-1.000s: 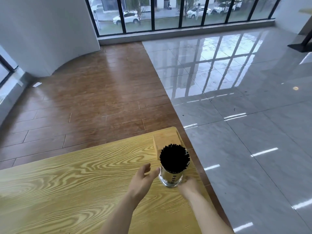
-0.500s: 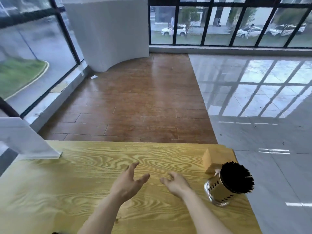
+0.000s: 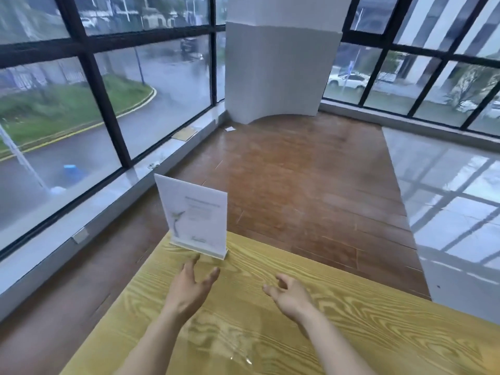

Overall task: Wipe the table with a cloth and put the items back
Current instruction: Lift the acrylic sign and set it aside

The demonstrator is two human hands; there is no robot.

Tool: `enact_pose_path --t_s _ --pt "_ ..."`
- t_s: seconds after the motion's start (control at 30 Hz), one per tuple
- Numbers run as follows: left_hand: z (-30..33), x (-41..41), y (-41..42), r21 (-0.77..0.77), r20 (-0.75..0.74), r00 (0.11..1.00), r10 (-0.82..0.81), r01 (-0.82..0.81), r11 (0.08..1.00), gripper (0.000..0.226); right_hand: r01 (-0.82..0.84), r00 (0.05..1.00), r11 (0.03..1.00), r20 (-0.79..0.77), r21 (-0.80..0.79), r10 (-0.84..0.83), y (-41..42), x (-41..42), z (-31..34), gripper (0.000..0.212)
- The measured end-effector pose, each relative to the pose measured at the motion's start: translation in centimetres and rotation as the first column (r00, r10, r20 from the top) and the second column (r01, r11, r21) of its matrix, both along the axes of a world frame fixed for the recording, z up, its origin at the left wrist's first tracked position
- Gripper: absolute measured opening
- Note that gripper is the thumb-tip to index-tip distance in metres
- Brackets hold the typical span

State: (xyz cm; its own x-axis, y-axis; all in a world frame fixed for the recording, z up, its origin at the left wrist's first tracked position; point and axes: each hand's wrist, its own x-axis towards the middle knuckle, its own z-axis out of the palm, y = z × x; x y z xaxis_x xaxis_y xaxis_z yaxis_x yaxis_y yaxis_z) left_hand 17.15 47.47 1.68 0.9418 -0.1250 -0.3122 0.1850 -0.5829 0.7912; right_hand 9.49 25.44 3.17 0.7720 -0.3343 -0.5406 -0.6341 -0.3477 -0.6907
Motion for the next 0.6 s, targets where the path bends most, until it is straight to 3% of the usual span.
enact_pose_path --t_s 0.33,0.5,0.6 --pt "0.7 13.8 8.8 -0.128 0.045 0.975 0.218 -0.210 0.969 0.085 0.154 0.983 0.987 0.090 0.043 -0.157 9.2 12.7 0.4 0.077" --pt "0.9 20.1 8.3 -0.232 -0.007 0.980 0.197 -0.193 0.953 0.093 0.278 0.941 0.954 0.167 0.110 -0.294 10.1 17.8 0.3 0.081" --pt "1.5 20.7 7.6 -0.298 -0.032 0.983 0.181 -0.182 0.937 0.096 0.266 0.940 0.953 0.180 0.144 -0.289 10.7 18.1 0.7 0.075"
